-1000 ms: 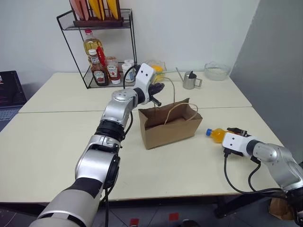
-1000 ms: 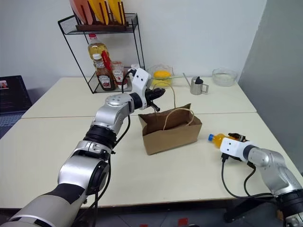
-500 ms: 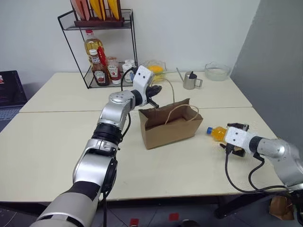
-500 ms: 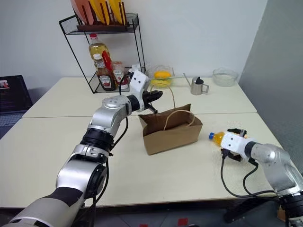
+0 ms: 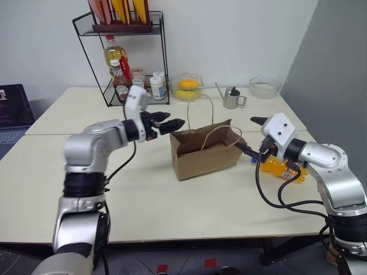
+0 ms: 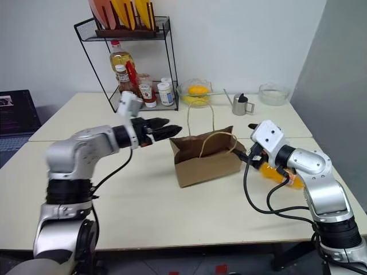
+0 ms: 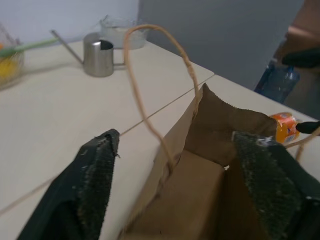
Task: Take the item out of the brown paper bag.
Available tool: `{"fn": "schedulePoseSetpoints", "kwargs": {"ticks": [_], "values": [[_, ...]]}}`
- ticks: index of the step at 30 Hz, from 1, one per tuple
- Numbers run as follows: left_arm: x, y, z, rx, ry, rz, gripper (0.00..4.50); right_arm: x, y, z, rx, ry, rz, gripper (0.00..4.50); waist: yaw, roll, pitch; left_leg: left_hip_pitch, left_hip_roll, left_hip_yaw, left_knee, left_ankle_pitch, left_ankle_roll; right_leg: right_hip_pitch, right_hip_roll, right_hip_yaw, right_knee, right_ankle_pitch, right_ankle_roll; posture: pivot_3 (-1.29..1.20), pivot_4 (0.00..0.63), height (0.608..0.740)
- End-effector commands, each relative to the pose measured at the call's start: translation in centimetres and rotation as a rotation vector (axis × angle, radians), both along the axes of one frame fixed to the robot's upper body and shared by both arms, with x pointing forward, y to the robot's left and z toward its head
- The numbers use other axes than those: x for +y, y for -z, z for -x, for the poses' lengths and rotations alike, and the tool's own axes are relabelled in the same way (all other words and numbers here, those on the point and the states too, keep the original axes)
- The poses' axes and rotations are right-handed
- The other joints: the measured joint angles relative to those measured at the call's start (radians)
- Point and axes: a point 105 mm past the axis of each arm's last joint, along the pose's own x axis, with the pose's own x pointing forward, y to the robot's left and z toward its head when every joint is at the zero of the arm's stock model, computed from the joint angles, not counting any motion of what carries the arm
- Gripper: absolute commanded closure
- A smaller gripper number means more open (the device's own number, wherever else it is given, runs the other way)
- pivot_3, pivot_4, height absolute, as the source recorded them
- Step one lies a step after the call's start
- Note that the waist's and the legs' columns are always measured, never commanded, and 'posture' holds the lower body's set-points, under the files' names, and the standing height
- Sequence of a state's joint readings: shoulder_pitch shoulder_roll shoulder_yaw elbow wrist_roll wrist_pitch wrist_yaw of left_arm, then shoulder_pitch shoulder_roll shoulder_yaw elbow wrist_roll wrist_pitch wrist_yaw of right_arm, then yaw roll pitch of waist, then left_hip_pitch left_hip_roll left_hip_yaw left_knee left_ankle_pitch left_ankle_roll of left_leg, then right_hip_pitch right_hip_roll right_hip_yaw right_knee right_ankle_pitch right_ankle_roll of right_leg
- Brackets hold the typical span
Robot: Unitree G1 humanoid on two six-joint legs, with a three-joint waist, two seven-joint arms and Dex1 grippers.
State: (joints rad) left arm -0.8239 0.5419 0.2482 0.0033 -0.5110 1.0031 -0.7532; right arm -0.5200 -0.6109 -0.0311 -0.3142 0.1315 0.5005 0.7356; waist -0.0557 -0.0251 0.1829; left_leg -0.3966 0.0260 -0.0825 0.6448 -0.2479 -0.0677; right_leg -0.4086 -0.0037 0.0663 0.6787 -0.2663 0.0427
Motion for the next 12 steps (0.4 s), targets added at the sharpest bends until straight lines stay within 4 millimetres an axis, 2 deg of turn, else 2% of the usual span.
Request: {"fn": "schedulePoseSetpoints", "kwargs": {"ticks": [1, 3, 5, 7, 9, 12], "values": [[4.1, -0.9, 2.3, -0.109, -0.228, -0.005, 0.05, -1.2, -0.8, 0.5, -0.02, 0.107, -0.189, 0.0, 0.002, 0.0, -0.001, 0.0, 0.0, 0.0, 0.0, 0.0, 0.0, 0.0, 0.0, 0.0, 0.0, 0.0, 0.0, 0.0, 0.15, 0.74], [5.9, 0.5, 3.4, -0.114, -0.35, -0.041, 0.05, -2.2, -0.5, 0.7, -0.04, 0.206, -0.278, 0.0, 0.006, 0.0, -0.001, 0.001, 0.001, 0.0, -0.001, 0.0, 0.0, 0.001, 0.0, 0.001, 0.0, 0.0, 0.0, 0.0, 0.15, 0.74], [7.2, 3.0, 4.4, -0.089, -0.491, -0.061, 0.05, -3.3, -0.1, 1.4, -0.086, 0.313, -0.348, 0.0, 0.012, 0.0, -0.001, 0.002, 0.001, 0.0, 0.0, 0.0, -0.001, 0.001, 0.0, 0.001, 0.001, 0.0, -0.001, 0.0, 0.15, 0.74], [7.7, 6.3, 5.7, -0.045, -0.575, -0.1, 0.05, -4.3, 1.0, 2.3, -0.096, 0.408, -0.388, 0.0, 0.022, 0.0, -0.002, 0.002, 0.0, 0.001, 0.0, 0.0, -0.001, 0.002, -0.001, 0.002, 0.0, 0.0, 0.0, 0.0, 0.15, 0.74], [8.1, 9.5, 6.8, 0.015, -0.655, -0.129, 0.05, -4.4, 2.5, 3.2, -0.068, 0.456, -0.418, 0.0, 0.026, 0.0, -0.002, 0.003, 0.0, 0.002, 0.0, -0.001, -0.001, 0.003, -0.001, 0.002, 0.0, 0.0, 0.0, 0.0, 0.15, 0.74], [6.9, 15.5, 9.6, 0.086, -0.729, -0.272, 0.05, -2.7, 8.5, 5.8, 0.14, 0.466, -0.463, 0.0, 0.033, -0.002, -0.01, 0.006, 0.0, 0.002, -0.002, 0.0, -0.002, 0.005, 0.0, 0.003, -0.003, -0.001, -0.001, 0.0, 0.15, 0.74]]}}
